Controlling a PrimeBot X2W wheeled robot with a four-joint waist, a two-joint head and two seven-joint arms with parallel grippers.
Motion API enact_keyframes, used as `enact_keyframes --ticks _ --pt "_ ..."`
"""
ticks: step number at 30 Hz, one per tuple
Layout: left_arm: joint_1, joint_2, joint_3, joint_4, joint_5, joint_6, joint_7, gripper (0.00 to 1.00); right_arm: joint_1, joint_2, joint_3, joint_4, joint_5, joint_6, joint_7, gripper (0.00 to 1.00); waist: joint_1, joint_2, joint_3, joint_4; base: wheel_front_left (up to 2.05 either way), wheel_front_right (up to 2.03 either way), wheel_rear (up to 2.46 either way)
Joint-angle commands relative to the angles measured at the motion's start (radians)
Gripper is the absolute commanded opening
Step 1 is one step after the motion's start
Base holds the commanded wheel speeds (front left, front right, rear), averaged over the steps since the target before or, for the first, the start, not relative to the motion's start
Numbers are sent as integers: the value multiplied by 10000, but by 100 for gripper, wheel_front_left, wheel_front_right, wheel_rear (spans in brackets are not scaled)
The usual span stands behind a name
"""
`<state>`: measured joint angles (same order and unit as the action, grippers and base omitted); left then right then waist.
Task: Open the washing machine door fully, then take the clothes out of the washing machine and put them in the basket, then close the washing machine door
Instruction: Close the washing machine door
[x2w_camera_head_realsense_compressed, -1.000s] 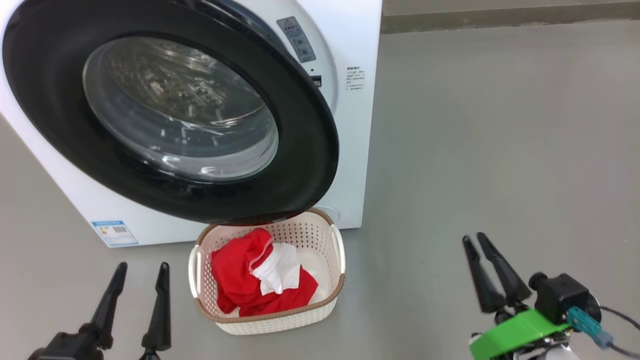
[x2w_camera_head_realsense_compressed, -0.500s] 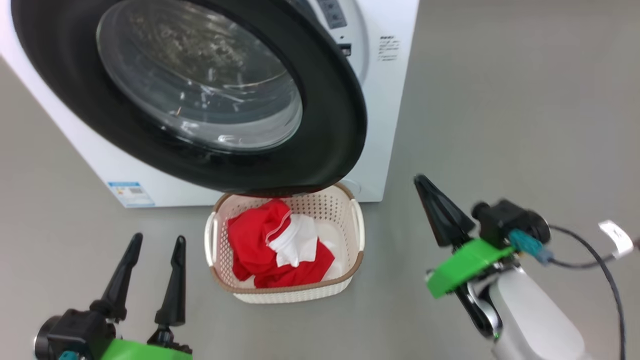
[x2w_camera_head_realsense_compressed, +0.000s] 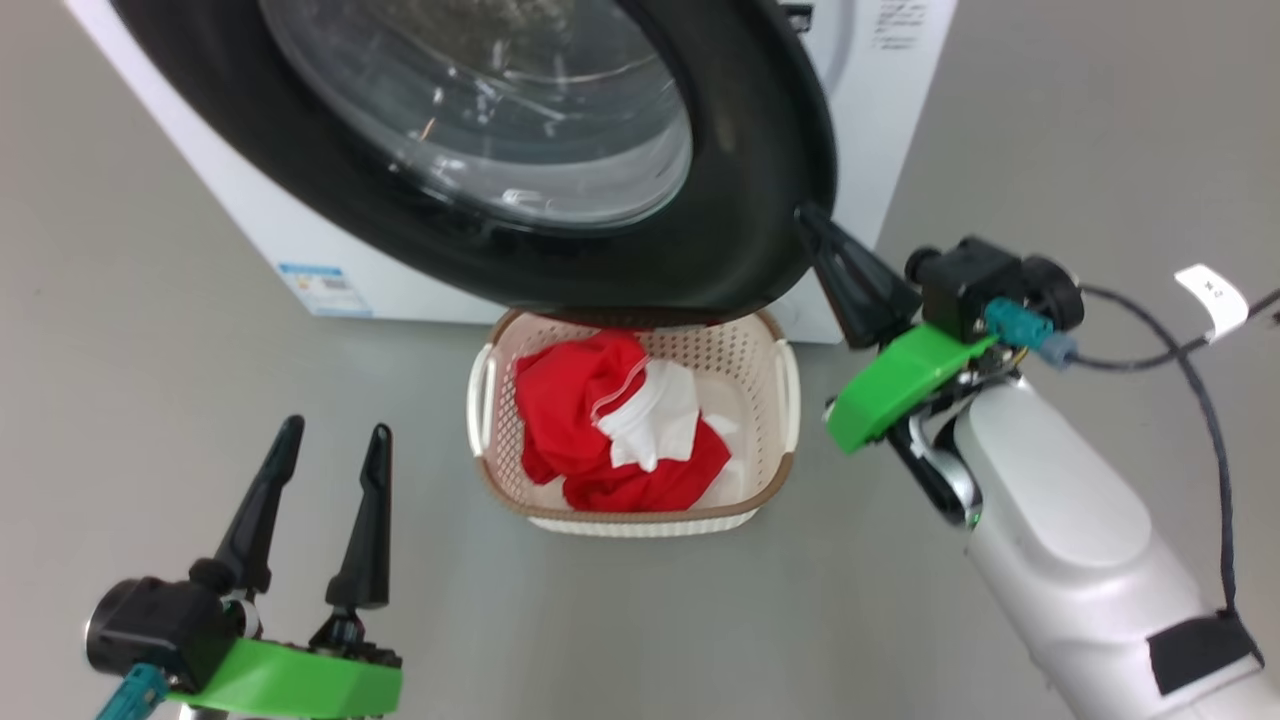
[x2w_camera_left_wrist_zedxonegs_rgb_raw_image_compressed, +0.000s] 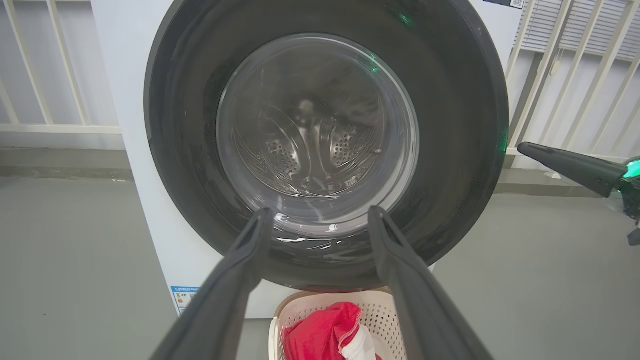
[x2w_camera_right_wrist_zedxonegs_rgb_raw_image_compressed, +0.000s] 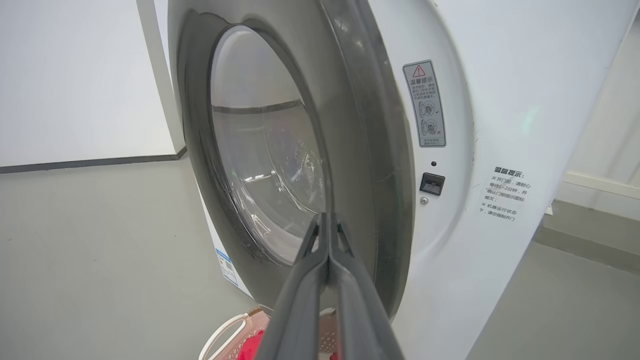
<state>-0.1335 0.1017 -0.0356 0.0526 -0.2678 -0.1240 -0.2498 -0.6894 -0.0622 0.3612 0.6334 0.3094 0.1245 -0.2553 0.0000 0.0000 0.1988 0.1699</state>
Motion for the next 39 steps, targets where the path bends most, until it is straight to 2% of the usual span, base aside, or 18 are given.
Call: enact_keyframes --ticks 1,12,23,34,39 --pt "-399 141 271 -277 -113 -64 -120 100 -391 120 68 -83 7 62 -65 0 0 0 473 457 0 0 0" --pt "-702 95 121 -329 -209 -66 -120 100 -1696 120 -431 555 -328 62 -65 0 0 0 1070 960 0 0 0" --pt "-978 53 -70 -405 -277 -66 -120 100 -2832 -1 -863 1170 -469 62 -65 0 0 0 1504 1157 0 0 0" --pt "-1274 32 -212 -372 -344 -67 -120 100 -4524 -159 -925 2303 -746 62 -65 0 0 0 2063 1326 0 0 0" --pt "-1433 56 -299 -320 -367 -67 -120 100 -5222 -189 -1301 2806 -965 62 -65 0 0 0 2270 1316 0 0 0"
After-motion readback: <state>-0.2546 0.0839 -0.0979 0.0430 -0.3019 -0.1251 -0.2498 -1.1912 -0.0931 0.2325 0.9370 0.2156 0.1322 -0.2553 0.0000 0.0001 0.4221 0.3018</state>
